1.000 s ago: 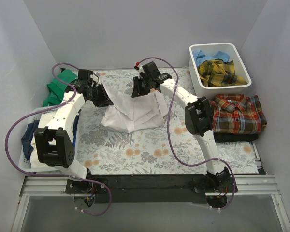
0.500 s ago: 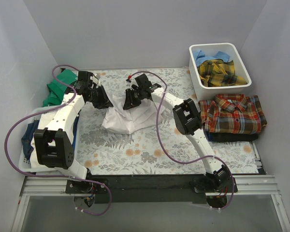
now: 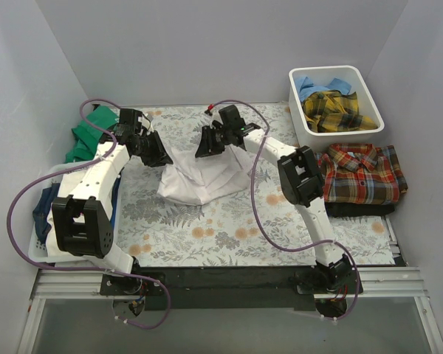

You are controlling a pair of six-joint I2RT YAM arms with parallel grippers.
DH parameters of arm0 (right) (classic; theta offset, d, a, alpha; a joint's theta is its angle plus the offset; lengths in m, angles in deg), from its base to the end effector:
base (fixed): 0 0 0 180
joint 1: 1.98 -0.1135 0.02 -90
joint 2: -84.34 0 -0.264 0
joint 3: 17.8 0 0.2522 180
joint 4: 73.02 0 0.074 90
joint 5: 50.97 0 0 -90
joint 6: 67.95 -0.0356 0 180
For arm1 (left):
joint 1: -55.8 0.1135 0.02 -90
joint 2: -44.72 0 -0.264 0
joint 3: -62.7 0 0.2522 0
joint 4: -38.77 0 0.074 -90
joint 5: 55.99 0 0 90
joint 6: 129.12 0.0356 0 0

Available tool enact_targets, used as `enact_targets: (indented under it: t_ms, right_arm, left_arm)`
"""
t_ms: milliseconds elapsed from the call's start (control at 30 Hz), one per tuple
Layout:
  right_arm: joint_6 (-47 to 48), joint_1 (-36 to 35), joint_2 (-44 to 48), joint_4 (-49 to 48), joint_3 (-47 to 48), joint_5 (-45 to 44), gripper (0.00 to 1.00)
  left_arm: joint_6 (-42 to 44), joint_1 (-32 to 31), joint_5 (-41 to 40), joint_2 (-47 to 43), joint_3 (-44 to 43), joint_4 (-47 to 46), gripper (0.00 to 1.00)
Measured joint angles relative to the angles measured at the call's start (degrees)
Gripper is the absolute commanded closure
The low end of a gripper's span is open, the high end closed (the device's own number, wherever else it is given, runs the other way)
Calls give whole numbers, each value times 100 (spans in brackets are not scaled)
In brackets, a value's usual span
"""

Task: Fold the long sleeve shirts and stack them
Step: Fold the shirt

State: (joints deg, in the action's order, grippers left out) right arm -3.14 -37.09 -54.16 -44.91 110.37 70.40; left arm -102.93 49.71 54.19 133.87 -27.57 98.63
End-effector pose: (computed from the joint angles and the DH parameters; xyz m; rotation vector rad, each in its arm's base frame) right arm 0.4373 0.3301 0.1783 -0.5258 2.3362 1.1518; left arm 0.3208 -0.0466 0.2906 -1.2159 2.4919 -0.8478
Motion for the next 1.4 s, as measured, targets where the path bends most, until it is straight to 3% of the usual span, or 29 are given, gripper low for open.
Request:
enact_targets:
  t_ms: [200, 400, 633, 1000, 1400]
  right_arm:
    - [-52, 450, 979, -295, -415, -243, 62]
    - [538, 774, 2052, -151, -1602, -1010, 65]
    - [929, 710, 1784, 308, -2470, -1517, 67]
    - [933, 643, 1556, 466, -2487, -1974, 70]
    - [713, 72, 2406, 400, -3646, -2479, 70]
  left_arm:
    - [-9, -2, -131, -26, -4, 39, 87]
    - [-83, 0, -396, -188, -4, 90, 87]
    - [-267, 22, -590, -219, -4, 122, 87]
    - [-481, 223, -837, -105, -70, 354, 87]
    - [-409, 330, -1091, 579, -1034, 577, 88]
